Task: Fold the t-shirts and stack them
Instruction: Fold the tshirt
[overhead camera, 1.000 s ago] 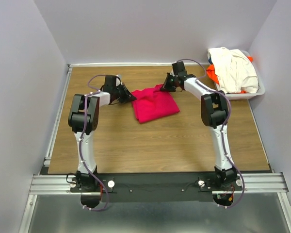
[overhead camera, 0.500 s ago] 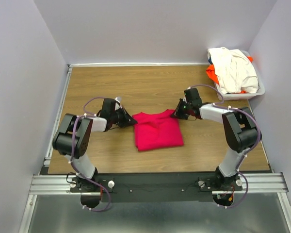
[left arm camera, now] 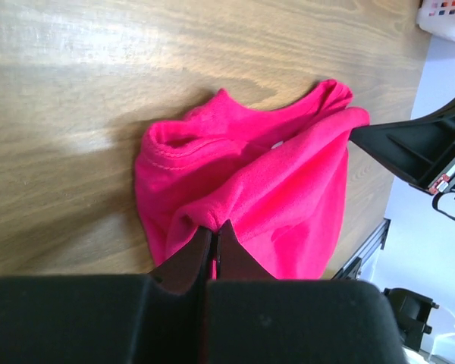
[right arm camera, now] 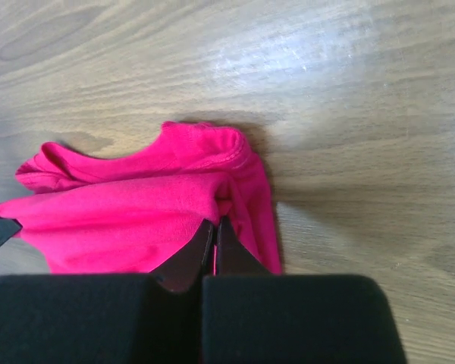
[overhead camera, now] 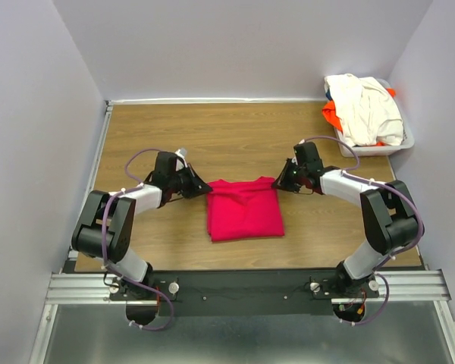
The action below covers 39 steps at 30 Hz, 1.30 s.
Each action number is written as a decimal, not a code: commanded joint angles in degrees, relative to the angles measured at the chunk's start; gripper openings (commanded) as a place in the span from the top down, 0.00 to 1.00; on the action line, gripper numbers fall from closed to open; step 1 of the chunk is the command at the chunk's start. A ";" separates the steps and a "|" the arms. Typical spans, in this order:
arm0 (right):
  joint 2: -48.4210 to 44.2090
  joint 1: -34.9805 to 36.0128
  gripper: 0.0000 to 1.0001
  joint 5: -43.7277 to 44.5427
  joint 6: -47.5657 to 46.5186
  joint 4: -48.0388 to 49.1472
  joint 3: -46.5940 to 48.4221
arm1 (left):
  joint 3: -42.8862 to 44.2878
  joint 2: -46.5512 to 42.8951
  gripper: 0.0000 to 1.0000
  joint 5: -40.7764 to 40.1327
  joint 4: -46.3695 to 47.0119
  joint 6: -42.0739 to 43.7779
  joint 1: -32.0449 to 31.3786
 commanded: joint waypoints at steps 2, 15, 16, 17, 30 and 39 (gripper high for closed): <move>0.73 -0.52 0.99 3.89 -0.21 -1.56 4.18 | 4.45 -0.07 1.00 -2.44 -4.12 3.01 1.54; 9.60 -5.88 0.94 0.11 -1.62 -2.26 15.69 | 12.61 7.57 0.99 0.10 -4.83 5.55 5.67; 10.56 -6.14 0.91 -0.33 -1.88 -2.17 16.57 | 13.75 8.72 0.96 1.50 -5.00 6.08 5.84; 11.96 -6.58 0.84 -0.94 -2.84 -2.17 19.10 | 14.98 9.77 0.87 2.12 -4.83 6.61 6.11; 8.21 -5.89 0.40 -1.39 -6.89 -2.17 19.75 | 20.71 3.55 0.45 -3.22 -9.65 10.21 7.26; 12.23 2.29 0.68 -2.17 -6.54 -1.47 21.32 | 14.65 1.08 1.00 -13.08 -11.07 6.09 -5.30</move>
